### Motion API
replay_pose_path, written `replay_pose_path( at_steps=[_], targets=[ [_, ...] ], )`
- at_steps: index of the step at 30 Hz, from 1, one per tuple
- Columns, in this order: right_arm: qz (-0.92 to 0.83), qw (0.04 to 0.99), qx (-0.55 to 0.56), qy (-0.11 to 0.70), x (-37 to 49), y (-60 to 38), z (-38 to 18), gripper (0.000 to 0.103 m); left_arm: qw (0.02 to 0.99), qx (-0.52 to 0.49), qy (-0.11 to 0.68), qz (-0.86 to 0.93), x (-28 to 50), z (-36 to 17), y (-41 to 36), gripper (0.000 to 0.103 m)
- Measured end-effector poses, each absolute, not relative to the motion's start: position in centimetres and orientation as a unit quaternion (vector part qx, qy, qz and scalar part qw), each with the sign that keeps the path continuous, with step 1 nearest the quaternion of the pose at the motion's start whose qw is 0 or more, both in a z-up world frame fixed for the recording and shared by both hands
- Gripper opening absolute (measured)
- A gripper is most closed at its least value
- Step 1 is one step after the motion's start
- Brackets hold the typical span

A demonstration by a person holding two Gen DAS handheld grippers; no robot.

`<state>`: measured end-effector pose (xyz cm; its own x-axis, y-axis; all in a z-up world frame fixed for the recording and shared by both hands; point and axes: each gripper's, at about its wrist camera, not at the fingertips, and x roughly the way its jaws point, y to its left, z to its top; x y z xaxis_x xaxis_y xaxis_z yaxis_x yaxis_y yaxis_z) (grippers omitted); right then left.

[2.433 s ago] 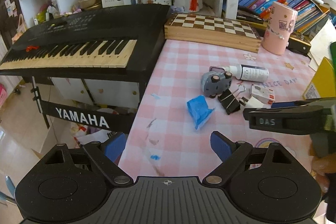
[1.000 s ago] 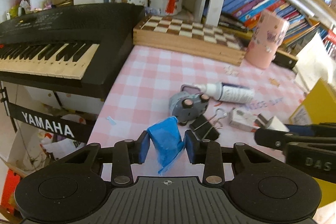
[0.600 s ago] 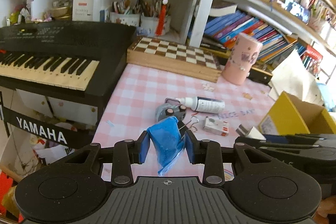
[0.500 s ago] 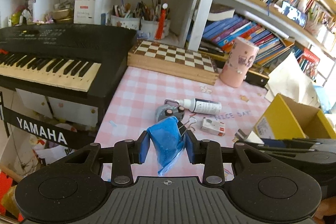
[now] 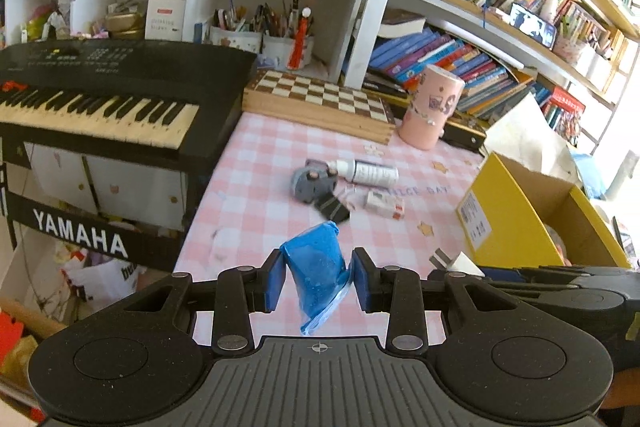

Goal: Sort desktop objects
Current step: 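Lift and carry the charger and blue bag toward the yellow box with both tools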

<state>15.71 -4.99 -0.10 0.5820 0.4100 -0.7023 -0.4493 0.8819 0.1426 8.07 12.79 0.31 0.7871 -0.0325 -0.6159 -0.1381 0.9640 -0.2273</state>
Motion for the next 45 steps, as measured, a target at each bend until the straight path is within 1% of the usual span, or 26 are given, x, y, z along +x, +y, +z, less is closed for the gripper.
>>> replay_pose_path(
  at_steps=[8,15,32,45],
  targets=[
    [0.239,0.884,-0.024,0.401,12.1,-5.6,-0.3,0.034,0.936,-0.133,0.324,0.019,4.9,0.6,12.3,0.034],
    [0.233,0.889,-0.015,0.393,9.1,-6.9,0.1,0.034,0.940,-0.123,0.319,-0.008,3.4,1.0,10.8,0.034],
    [0.157,0.904,0.039,0.395,3.5,-11.8,-0.4,0.034,0.936,-0.076,0.329,-0.101,1.8,1.2,6.6,0.034],
    [0.090,0.905,0.071,0.409,1.2,-15.4,-1.0,0.034,0.921,-0.054,0.347,-0.167,2.1,0.5,3.0,0.034]
  ],
)
